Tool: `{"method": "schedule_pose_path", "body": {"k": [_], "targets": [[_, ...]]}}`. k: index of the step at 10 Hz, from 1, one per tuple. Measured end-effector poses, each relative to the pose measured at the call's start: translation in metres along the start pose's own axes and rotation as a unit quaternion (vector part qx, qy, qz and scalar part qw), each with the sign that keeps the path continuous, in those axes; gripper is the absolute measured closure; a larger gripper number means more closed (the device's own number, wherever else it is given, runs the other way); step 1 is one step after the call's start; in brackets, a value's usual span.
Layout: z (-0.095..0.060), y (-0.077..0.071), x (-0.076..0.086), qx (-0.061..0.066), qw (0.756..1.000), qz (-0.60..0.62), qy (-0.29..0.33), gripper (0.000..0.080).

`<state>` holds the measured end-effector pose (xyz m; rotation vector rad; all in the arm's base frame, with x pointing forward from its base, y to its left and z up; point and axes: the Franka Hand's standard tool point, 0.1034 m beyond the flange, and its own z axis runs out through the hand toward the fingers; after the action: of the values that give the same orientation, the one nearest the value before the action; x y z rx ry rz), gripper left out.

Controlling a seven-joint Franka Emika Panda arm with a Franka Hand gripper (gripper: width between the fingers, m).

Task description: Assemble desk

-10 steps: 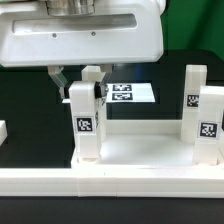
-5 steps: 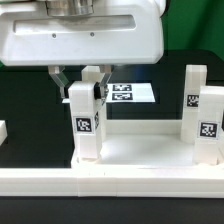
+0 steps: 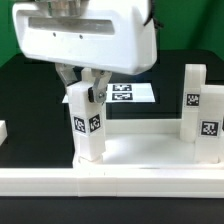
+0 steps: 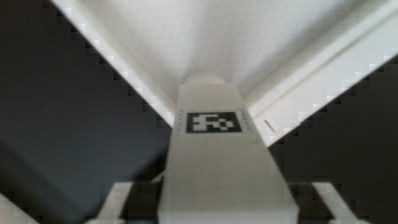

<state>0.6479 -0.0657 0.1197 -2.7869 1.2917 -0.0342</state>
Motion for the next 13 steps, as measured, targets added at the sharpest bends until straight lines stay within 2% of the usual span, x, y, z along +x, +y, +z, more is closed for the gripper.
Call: {"method": "schedule_pose_path", "body": {"k": [3,6,8,9,10,11,12,13], "targets": [[0.0003,-0.0005,-0.0006,0.004,0.992,0.128,-0.003,0.0509],[0.0013,-0.0037,-0.0031,0.005,0.963,0.271,-0.006,0.0509],[0.0015,-0.0053,-0.0042,0.005,0.946,0.324,-0.006,0.0509],[0.0017,-0.0053,-0.0042,0.005,0.946,0.324,-0.006,0.0509],[0.0024,-0.0045,-0.0041,0.004,0.953,0.304,-0.007,0.0438],[0.0031,-0.0028,-0.0032,0.003,0.957,0.290,-0.007,0.0242],[0.0032,-0.0029,-0.0033,-0.001,0.963,0.270,-0.010,0.0174],[0.0038,-0.0028,-0.0016,-0.006,0.981,0.196,-0.006,0.0174]]}}
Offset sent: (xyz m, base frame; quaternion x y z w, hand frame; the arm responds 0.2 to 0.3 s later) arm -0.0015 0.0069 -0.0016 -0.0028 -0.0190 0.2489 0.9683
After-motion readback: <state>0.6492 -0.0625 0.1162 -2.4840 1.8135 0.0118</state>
